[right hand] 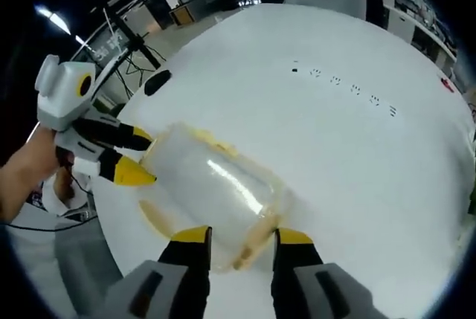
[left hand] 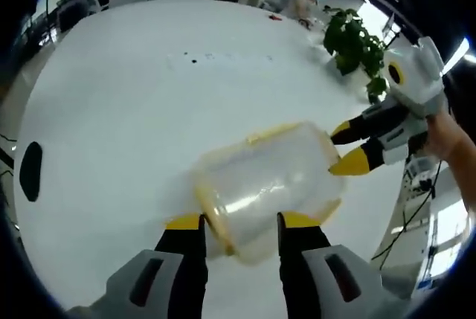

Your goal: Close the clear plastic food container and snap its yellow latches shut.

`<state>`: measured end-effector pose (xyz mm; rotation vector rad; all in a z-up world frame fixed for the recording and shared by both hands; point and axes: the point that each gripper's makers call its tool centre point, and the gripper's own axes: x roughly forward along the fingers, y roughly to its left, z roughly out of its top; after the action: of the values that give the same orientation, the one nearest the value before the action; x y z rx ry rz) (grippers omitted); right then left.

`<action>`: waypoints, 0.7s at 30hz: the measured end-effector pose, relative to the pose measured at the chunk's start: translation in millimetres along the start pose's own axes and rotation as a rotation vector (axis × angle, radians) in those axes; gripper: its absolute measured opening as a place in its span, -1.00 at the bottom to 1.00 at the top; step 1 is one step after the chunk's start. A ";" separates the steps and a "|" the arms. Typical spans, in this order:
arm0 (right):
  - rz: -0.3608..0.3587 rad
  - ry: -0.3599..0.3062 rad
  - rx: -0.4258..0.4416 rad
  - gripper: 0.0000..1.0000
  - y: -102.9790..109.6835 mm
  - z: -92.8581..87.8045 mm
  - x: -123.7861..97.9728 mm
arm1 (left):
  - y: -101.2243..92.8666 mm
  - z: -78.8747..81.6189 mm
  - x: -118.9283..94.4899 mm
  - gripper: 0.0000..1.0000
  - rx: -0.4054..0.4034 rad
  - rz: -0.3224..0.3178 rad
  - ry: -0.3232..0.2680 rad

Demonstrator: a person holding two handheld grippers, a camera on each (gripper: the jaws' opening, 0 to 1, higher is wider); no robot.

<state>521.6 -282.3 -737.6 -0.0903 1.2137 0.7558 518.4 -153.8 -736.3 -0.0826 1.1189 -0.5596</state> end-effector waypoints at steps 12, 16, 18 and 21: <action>0.006 0.029 0.008 -0.48 4.0 -2.5 -2.0 | 1.0 -6.4 3.3 -0.38 0.002 -0.004 0.005; 0.007 0.010 0.013 -0.47 2.2 -1.1 -0.7 | 0.1 -3.3 4.6 -0.37 0.001 0.002 0.013; 0.004 0.012 0.013 -0.47 2.2 -0.3 -0.7 | -0.5 -3.1 4.5 -0.37 0.005 0.001 0.017; -0.001 0.015 0.014 -0.46 1.6 0.3 -0.2 | -2.1 -2.7 4.4 -0.37 0.013 0.002 0.019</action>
<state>520.9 -281.0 -736.7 -0.0853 1.2332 0.7469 516.7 -157.1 -740.5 -0.0655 1.1334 -0.5665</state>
